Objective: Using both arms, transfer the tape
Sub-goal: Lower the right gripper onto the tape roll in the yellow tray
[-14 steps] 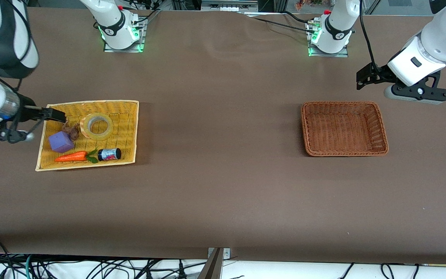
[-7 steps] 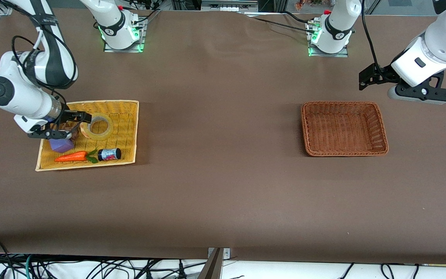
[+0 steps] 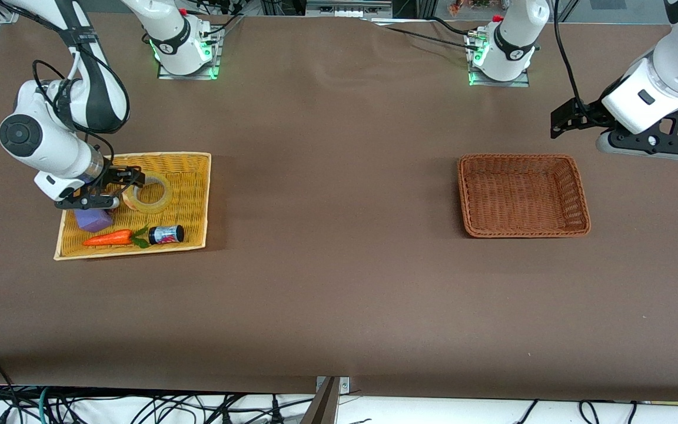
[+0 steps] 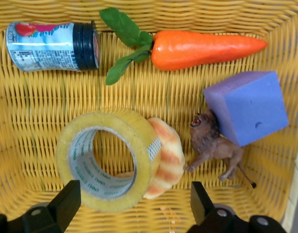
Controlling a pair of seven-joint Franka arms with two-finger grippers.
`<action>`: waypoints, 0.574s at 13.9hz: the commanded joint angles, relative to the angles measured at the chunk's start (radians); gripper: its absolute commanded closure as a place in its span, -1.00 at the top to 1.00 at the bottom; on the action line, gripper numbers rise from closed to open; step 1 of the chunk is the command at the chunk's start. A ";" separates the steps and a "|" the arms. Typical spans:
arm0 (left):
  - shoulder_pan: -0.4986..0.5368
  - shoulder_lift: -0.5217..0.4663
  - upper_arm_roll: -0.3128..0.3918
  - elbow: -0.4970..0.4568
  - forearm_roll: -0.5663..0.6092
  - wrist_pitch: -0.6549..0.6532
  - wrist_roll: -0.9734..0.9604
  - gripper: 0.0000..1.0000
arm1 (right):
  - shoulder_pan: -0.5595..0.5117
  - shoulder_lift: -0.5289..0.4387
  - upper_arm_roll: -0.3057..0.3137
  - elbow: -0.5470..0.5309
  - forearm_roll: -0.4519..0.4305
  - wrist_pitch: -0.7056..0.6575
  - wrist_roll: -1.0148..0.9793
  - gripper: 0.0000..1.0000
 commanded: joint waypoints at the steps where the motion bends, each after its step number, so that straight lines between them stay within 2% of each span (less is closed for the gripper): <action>1: 0.010 -0.008 -0.003 -0.006 0.006 -0.003 0.000 1.00 | -0.001 0.035 -0.005 -0.012 -0.016 0.073 -0.013 1.00; 4: 0.010 -0.008 -0.003 -0.006 0.006 -0.003 -0.001 1.00 | -0.004 0.070 -0.007 -0.014 -0.016 0.112 -0.022 1.00; 8: 0.010 -0.008 -0.003 -0.003 0.006 -0.002 -0.003 1.00 | -0.005 0.098 -0.045 -0.026 -0.018 0.159 -0.077 1.00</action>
